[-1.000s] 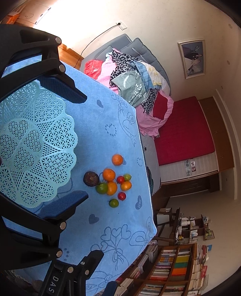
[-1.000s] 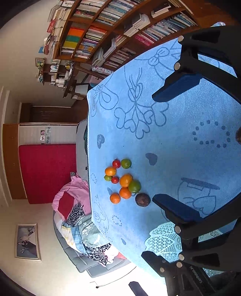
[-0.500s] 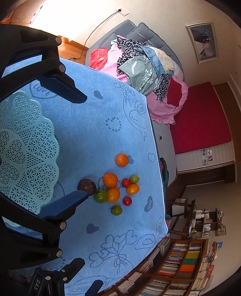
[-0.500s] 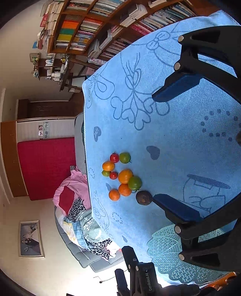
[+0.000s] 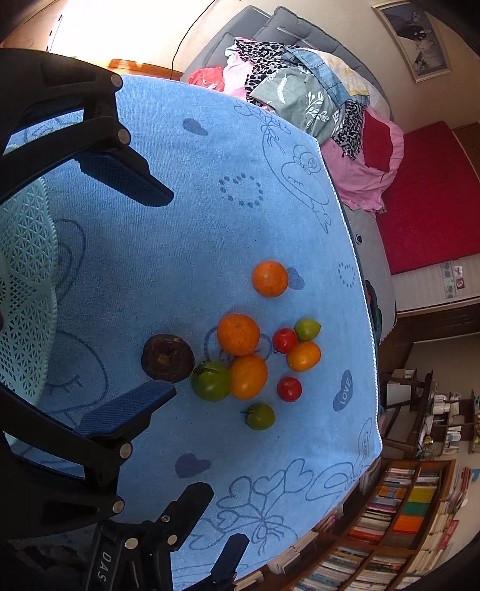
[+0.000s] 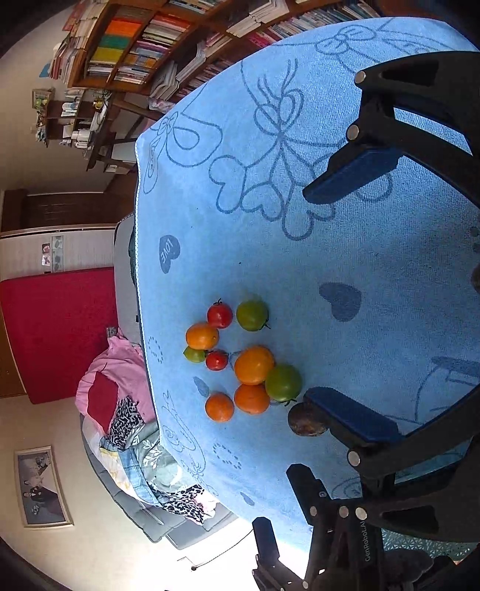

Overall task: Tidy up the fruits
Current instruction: 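Grasp the dark brown fruit with the left gripper while the right grasps a green tomato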

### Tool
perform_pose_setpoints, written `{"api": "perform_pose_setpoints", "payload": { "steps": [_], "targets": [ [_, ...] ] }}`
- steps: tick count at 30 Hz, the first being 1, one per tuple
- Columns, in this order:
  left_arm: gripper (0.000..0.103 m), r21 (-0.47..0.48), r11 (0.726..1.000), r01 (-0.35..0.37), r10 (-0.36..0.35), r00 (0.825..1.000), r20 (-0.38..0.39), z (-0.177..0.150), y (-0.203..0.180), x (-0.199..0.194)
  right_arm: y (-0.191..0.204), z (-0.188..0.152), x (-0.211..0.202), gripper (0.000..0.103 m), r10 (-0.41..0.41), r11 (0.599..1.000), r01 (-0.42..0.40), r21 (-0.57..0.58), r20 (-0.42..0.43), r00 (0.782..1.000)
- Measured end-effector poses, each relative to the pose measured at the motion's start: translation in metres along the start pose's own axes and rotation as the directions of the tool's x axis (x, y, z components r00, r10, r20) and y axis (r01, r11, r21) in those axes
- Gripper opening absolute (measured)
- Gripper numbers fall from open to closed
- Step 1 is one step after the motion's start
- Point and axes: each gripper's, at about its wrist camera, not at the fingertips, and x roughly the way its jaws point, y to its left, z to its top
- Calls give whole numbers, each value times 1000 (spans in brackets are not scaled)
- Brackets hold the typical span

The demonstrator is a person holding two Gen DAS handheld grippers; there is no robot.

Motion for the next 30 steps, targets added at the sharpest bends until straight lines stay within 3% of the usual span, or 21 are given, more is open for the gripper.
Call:
{"api": "perform_pose_setpoints", "payload": {
  "steps": [6,11,16,22,30],
  "targets": [
    [94,-11,995,95,-95,992,-87,9,-5,27,-15,8,17,101,2,999,-1,41,-35,999],
    [81,-26,986,162,-164,973,-165,10,-13,47,-19,14,26,100,14,999,-11,50,-51,999],
    [63,-44,982,184,-189,959,-211,7,-14,59,-14,17,34,98,30,999,-27,38,-64,998],
    [39,-56,964,260,-266,942,-207,4,-18,59,-6,20,42,86,43,999,-41,17,-87,995],
    [39,-76,968,238,-247,959,-141,7,-3,41,3,28,49,70,55,998,-56,-7,-106,993]
  ]
}}
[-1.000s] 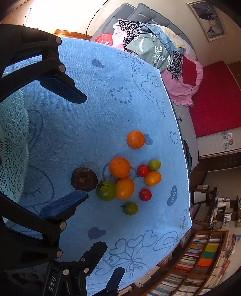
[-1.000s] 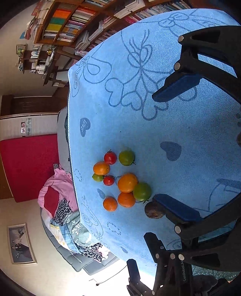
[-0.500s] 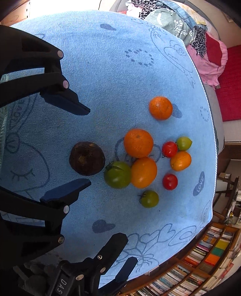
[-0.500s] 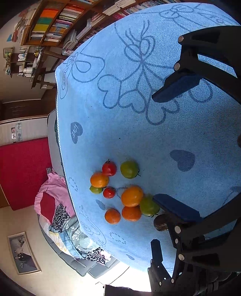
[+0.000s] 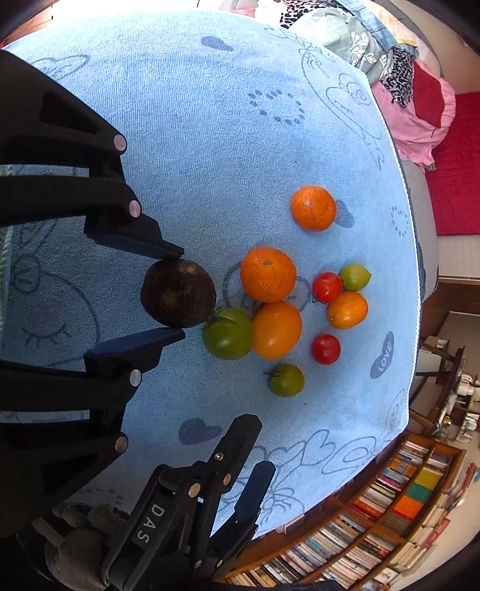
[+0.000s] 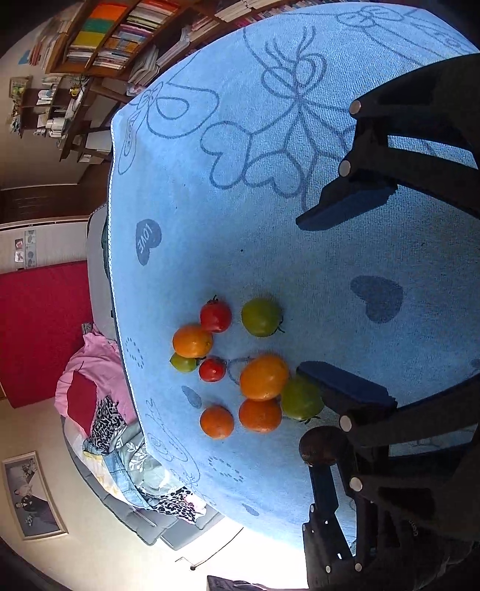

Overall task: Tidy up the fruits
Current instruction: 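Grasp the dark brown fruit with the left gripper while the right grasps a green tomato, then carry both fruits to the green basket and open both grippers to drop them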

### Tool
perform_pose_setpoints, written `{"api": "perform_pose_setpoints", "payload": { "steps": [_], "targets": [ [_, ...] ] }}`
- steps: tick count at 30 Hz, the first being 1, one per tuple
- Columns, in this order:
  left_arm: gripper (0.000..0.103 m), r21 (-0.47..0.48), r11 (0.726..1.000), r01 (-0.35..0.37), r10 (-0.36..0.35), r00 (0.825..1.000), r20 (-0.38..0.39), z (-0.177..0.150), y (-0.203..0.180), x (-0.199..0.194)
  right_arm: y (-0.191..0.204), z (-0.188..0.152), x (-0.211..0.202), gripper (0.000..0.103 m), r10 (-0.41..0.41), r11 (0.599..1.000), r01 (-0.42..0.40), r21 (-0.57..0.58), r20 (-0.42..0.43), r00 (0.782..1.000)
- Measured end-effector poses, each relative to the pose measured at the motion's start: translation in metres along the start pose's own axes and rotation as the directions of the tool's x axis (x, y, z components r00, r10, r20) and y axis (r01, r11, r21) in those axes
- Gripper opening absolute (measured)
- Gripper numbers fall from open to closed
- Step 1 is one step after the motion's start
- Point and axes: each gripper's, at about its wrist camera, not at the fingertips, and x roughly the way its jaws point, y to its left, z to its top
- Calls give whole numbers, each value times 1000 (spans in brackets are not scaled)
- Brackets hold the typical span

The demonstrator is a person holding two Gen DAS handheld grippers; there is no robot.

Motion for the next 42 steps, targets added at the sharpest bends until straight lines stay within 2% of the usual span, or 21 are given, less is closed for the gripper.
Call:
{"api": "perform_pose_setpoints", "payload": {
  "steps": [3,5,13,16,18,21,24,32,42],
  "targets": [
    [39,5,1000,-10,10,999,34,0,2,-13,6,6,9,58,15,1000,-16,-17,-30,999],
    [39,5,1000,-10,10,999,52,0,4,-22,10,10,16,54,13,999,-15,-38,-40,999],
    [39,-17,1000,-16,18,995,95,-8,13,-44,12,25,45,48,10,999,-14,-49,-75,997],
    [39,-18,999,-27,29,994,104,-13,14,-48,12,27,53,43,16,999,-20,-47,-85,996],
    [39,-19,999,-35,37,993,110,-16,14,-49,11,28,58,35,24,999,-28,-44,-93,995],
    [39,-21,999,-38,41,993,113,-21,13,-51,11,27,61,30,16,998,-21,-53,-82,997],
    [39,-24,998,-52,54,992,118,-25,11,-51,9,27,60,30,23,999,-27,-45,-76,997],
    [39,-29,996,-83,86,987,139,-35,10,-63,7,21,20,30,40,999,-40,-17,-5,999],
    [39,-38,995,-94,99,977,190,-65,12,-95,35,-10,-48,30,140,990,-137,-44,63,988]
  ]
}}
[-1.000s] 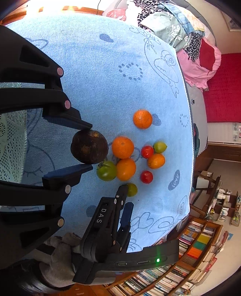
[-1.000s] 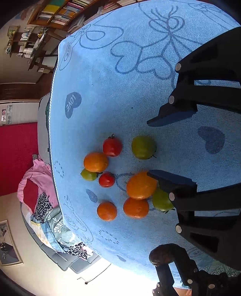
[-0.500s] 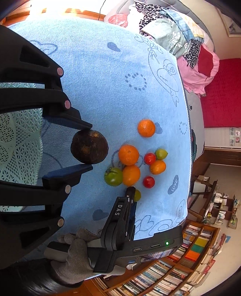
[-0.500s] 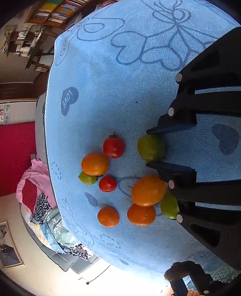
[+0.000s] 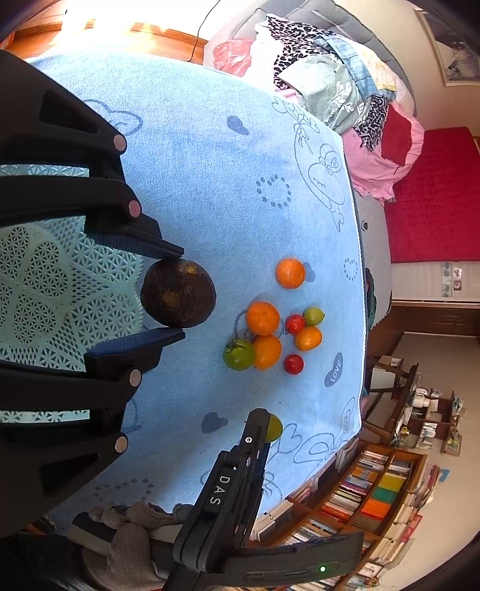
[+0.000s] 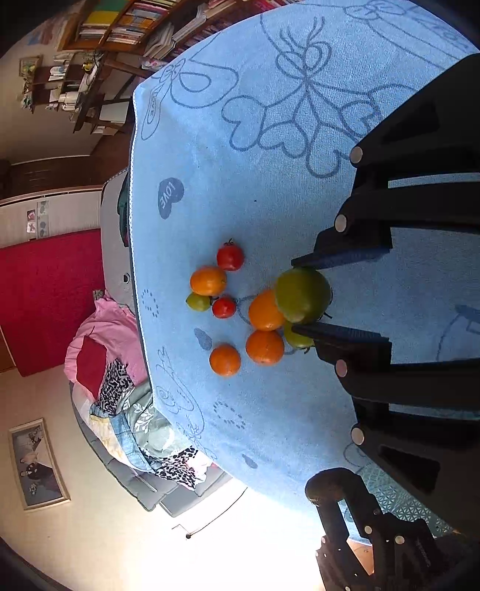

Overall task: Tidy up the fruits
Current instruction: 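Carry both fruits to the green basket and open both grippers to drop them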

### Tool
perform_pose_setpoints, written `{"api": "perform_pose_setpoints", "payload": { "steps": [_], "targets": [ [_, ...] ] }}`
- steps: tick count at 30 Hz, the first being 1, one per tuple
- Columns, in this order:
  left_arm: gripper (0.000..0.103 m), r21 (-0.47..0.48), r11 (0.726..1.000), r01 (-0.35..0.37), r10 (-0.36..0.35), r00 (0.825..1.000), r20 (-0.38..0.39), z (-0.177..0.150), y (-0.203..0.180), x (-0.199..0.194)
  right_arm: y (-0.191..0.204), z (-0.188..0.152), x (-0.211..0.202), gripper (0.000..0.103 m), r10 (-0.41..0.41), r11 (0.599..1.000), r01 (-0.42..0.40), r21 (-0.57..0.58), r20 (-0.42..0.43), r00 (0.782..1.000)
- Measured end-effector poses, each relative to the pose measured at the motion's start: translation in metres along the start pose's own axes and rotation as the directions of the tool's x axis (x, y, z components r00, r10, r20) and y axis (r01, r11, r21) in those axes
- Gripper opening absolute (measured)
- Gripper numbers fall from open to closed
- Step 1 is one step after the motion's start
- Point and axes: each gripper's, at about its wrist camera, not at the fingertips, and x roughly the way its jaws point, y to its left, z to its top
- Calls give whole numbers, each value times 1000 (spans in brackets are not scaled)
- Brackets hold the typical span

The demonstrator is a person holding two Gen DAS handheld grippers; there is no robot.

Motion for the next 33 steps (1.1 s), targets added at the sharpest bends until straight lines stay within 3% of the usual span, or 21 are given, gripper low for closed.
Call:
{"api": "perform_pose_setpoints", "payload": {
  "steps": [8,15,33],
  "targets": [
    [39,-29,999,-22,23,999,24,-34,20,-30,42,-27,-33,30,105,994,-105,-16,6,994],
    [39,-55,998,-42,42,999,-1,-72,36,-39,72,-52,-50,30,163,986,-163,-38,-7,987],
    [39,-83,995,-62,60,998,-26,-129,42,-58,105,-107,-61,30,192,975,-198,-103,-67,979]
  ]
}}
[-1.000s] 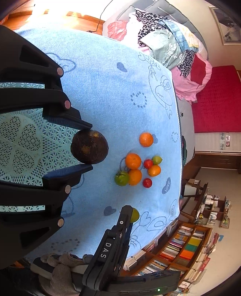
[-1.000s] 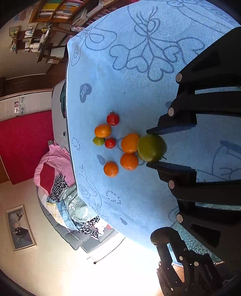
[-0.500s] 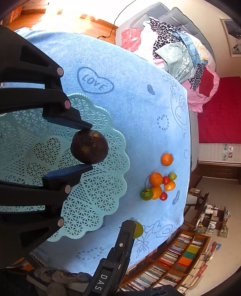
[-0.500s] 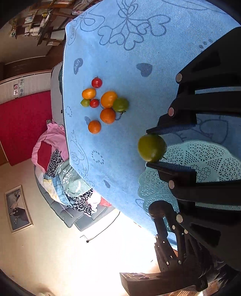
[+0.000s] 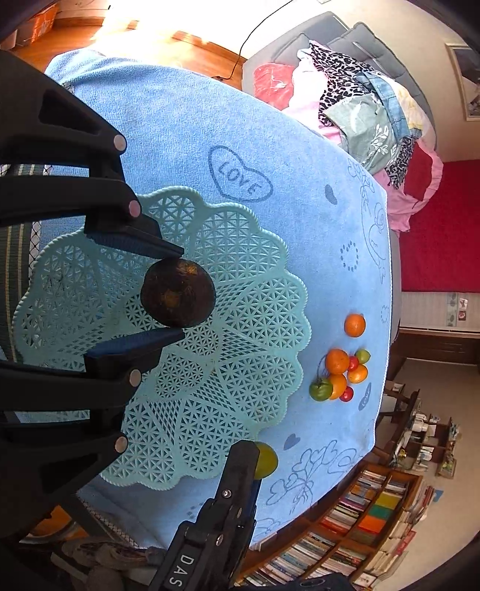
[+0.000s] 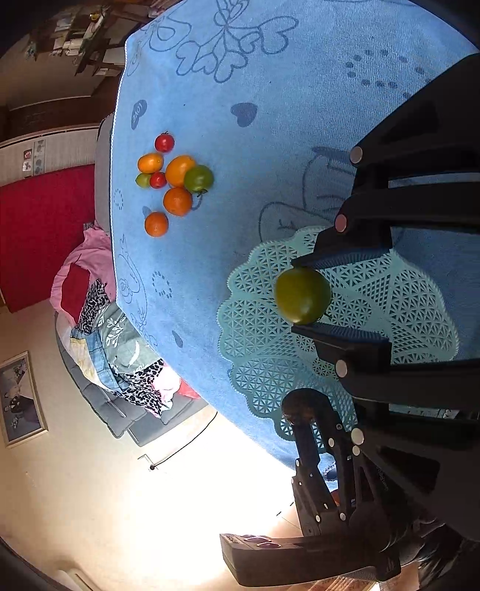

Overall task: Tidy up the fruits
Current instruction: 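Carry both fruits to the green basket and open both grippers to drop them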

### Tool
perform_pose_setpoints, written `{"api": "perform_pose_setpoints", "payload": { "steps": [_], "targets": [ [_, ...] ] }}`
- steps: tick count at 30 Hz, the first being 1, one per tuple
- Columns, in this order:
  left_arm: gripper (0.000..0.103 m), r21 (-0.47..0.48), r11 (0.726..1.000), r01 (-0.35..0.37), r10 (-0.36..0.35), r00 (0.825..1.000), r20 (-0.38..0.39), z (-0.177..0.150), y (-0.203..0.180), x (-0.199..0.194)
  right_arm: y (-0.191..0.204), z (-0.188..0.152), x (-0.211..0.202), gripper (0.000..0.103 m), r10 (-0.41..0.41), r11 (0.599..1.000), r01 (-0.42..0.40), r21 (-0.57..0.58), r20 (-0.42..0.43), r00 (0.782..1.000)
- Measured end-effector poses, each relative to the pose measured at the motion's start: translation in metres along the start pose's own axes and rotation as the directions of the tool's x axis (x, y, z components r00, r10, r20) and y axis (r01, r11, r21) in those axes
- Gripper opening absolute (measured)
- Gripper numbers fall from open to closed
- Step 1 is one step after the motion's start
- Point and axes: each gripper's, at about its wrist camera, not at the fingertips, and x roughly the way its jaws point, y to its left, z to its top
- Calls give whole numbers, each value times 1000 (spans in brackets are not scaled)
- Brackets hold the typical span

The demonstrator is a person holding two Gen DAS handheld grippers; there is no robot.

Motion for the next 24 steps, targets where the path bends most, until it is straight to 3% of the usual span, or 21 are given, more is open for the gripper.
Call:
{"api": "perform_pose_setpoints", "payload": {
  "steps": [8,9,11,24],
  "targets": [
    [40,1,999,-41,41,999,28,-9,0,-10,8,-7,-3,34,2,1000,-2,-8,5,1000],
    [44,0,999,-43,43,999,31,-9,0,-12,7,-6,-4,42,0,1000,0,-4,8,1000],
    [54,-3,999,-52,52,998,42,-9,-1,-15,7,-8,-6,48,-4,1000,4,0,18,1000],
    [79,13,992,-126,123,983,135,-10,-6,-35,14,-8,-23,48,-23,1000,23,4,63,998]
  ]
}}
